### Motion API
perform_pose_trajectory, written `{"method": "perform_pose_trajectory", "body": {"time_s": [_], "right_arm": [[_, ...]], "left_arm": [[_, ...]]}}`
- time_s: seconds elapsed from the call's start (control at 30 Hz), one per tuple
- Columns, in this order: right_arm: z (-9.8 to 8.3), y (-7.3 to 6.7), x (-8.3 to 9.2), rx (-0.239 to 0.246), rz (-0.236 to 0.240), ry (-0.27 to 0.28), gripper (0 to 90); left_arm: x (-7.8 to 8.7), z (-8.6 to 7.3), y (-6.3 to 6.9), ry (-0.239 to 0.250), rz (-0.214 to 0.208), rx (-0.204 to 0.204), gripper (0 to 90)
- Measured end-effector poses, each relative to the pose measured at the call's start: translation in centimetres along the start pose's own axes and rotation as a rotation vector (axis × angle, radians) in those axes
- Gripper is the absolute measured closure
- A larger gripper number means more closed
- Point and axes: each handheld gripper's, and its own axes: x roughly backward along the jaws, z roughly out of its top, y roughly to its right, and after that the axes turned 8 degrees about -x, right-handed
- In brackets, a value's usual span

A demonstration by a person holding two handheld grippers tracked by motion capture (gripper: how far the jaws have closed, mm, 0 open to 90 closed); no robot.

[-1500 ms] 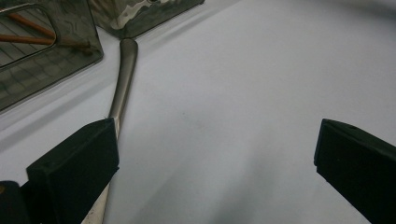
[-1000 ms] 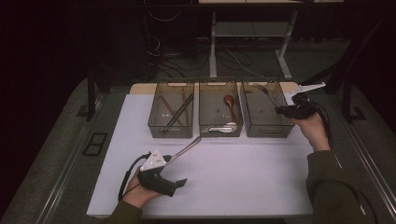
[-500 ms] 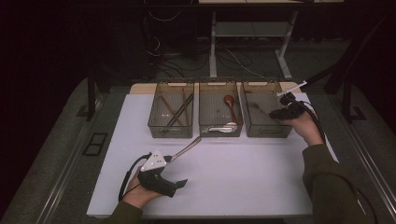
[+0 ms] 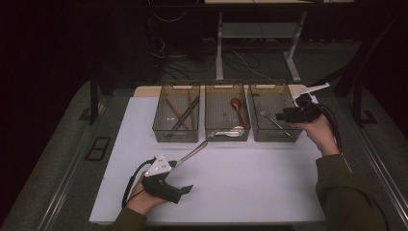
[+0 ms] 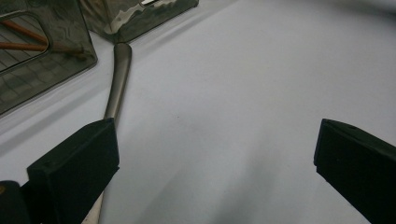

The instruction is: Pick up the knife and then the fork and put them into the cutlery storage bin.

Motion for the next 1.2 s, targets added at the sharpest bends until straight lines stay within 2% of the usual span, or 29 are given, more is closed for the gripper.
{"method": "perform_pose_trajectory", "body": {"time_s": [0.13,0.27,0.33,0.53,0.6,0.7,0.87,1.0,1.2], "right_arm": [[-1.0,-0.7,0.9,-0.003,0.036,0.056,39.1],[-1.9,-1.6,1.3,-0.009,0.018,0.070,35.9],[-2.4,-2.0,1.4,-0.004,0.011,0.058,34.8],[-3.8,-2.8,1.8,-0.030,0.092,0.064,30.7],[-4.4,-3.2,1.9,-0.014,0.077,0.082,26.3],[-5.3,-3.8,2.0,-0.021,0.079,0.100,21.6],[-6.7,-4.8,1.8,-0.030,0.092,0.090,19.0],[-8.0,-5.6,1.9,-0.008,0.117,0.094,18.3],[-10.0,-6.6,2.0,0.051,0.114,0.103,16.4]], "left_arm": [[0.0,0.0,0.0,0.001,0.002,0.005,0.0],[0.0,0.0,0.0,-0.001,-0.001,0.004,0.0],[0.0,0.0,0.0,-0.003,-0.001,0.004,0.0],[0.1,0.0,0.0,-0.012,0.009,0.005,0.0],[0.1,-0.1,-0.1,-0.013,0.011,0.011,0.0],[0.1,-0.1,-0.2,-0.019,0.014,0.015,0.0],[0.1,0.0,-0.3,-0.028,0.032,0.013,0.0],[0.3,0.2,-0.6,-0.035,0.049,0.013,1.5],[0.3,0.6,-1.6,-0.041,0.077,0.023,7.3]]}}
